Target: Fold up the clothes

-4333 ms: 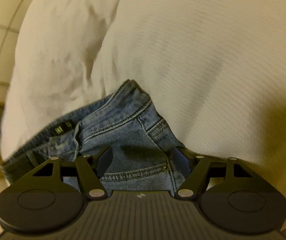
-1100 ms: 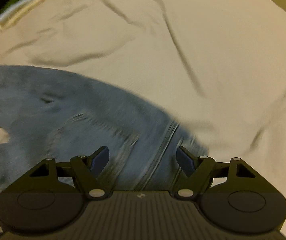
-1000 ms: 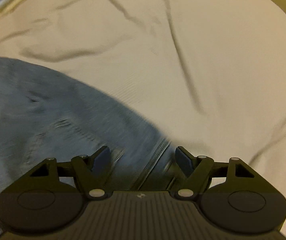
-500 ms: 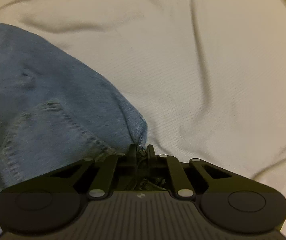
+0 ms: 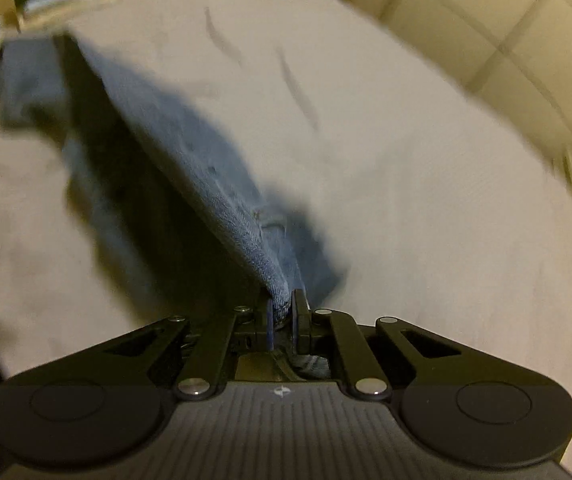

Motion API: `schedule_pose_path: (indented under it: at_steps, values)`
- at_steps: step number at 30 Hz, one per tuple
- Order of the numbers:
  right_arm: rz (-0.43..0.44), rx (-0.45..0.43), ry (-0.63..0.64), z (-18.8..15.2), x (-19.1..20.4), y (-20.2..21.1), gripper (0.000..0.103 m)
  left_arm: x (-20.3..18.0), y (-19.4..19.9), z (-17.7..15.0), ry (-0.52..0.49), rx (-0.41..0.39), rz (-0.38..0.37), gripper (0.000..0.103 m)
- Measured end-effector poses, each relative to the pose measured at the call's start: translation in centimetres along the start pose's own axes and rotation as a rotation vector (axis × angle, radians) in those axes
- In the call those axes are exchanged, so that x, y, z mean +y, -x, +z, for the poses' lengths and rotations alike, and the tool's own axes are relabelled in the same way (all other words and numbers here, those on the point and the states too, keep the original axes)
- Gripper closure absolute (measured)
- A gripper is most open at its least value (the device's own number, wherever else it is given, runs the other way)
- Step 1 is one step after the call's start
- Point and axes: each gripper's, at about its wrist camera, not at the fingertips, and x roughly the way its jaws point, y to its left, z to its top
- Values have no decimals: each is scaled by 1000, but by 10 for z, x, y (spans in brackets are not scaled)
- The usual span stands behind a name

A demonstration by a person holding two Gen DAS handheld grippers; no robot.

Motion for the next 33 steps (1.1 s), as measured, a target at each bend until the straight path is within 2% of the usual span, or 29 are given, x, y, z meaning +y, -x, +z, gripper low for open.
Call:
schedule_pose_path:
  at_steps: [3, 6, 7, 8, 10, 12, 13, 14, 17, 18, 20, 23, 26, 28, 31, 33]
  values:
    - [31, 160, -105, -66, 35, -36, 96, 4, 7, -14, -15, 4, -5, 52]
    - [72, 260, -231, -97, 55, -66, 93, 14, 16, -27, -36, 16, 26, 44]
    - [78, 280, -254, -99, 59, -71, 80, 20, 20, -30, -54, 20, 41, 44]
    - [85, 295, -259, -100, 64, -73, 74, 26, 22, -34, -75, 25, 62, 44]
    - [81, 315, -263, -102, 73, -72, 50, 40, 25, -38, -129, 57, 130, 44]
    - [83, 336, -295, -106, 84, -71, 45, 54, 29, -38, -188, 86, 193, 47]
    - [91, 347, -346, -110, 82, -69, 44, 60, 36, -35, -202, 79, 192, 47]
    - [111, 320, -483, -119, 81, -69, 44, 66, 44, -33, -214, 69, 185, 47]
    - [174, 217, -921, -146, 79, -69, 43, 66, 70, -7, -178, 9, 67, 44]
    - [194, 179, -1067, -155, 78, -69, 41, 63, 76, 3, -156, -14, 29, 40]
    - [234, 98, -1356, -173, 77, -69, 33, 57, 76, 25, -105, -40, -54, 39]
    - [293, -37, -1788, -201, 75, -69, 25, 53, 52, 49, 0, 6, -131, 39]
    - [348, -191, -2214, -228, 73, -69, 24, 59, 17, 56, 94, 81, -155, 39]
    - [311, -227, -2238, -229, 78, -72, 23, 60, 0, 58, 118, 104, -161, 41]
    - [241, -255, -2232, -225, 79, -84, 22, 56, -20, 60, 125, 130, -165, 57]
    - [223, -313, -2241, -222, 82, -100, 23, 48, -28, 62, 74, 137, -144, 81]
